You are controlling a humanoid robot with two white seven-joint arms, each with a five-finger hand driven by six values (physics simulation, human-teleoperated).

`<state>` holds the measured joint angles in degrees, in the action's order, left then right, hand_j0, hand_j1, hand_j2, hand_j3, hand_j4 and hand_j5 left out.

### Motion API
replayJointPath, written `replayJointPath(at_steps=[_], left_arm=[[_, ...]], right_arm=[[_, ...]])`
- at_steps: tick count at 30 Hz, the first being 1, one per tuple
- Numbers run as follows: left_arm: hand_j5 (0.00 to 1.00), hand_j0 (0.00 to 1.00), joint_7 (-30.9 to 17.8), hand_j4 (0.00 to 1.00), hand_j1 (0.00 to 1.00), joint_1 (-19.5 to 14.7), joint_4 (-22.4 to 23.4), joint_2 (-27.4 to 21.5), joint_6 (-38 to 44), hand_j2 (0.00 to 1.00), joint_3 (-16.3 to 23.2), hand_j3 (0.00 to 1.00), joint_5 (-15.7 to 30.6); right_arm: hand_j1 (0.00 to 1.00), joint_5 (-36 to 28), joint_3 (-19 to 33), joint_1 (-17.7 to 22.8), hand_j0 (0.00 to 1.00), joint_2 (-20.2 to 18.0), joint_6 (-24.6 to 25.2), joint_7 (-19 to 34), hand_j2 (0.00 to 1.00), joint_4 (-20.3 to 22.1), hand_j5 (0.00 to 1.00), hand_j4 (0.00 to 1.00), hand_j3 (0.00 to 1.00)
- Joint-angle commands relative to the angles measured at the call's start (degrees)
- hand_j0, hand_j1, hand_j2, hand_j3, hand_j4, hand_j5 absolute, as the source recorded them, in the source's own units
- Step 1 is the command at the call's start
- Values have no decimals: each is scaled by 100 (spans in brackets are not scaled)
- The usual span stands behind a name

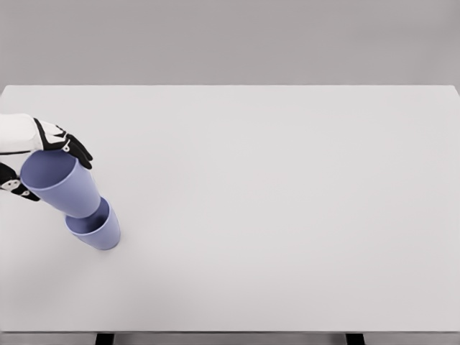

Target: Place the right cup on the left cup with left arm

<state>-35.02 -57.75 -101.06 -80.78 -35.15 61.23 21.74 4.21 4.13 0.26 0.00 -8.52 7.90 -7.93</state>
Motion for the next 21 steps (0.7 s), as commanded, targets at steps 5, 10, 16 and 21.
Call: replayJointPath(at_steps=[5, 10, 16, 21], left_arm=[[66, 66, 2, 66, 66, 10, 8, 62, 15, 66, -14, 66, 41], [66, 66, 2, 66, 66, 53, 8, 71, 15, 66, -14, 66, 41], [66, 66, 2, 66, 66, 133, 69, 62, 15, 66, -14, 66, 32], [66, 66, 2, 66, 66, 133, 148, 89, 15, 66, -14, 66, 32]], right_arm=[[100, 1, 0, 0, 100, 0, 0, 1, 100, 2, 100, 100, 100], [100, 1, 0, 0, 100, 0, 0, 1, 100, 2, 100, 100, 100], [100, 1, 0, 0, 100, 0, 0, 1, 100, -6, 100, 100, 100], [100, 1, 0, 0, 100, 0, 0, 1, 100, 2, 100, 100, 100]])
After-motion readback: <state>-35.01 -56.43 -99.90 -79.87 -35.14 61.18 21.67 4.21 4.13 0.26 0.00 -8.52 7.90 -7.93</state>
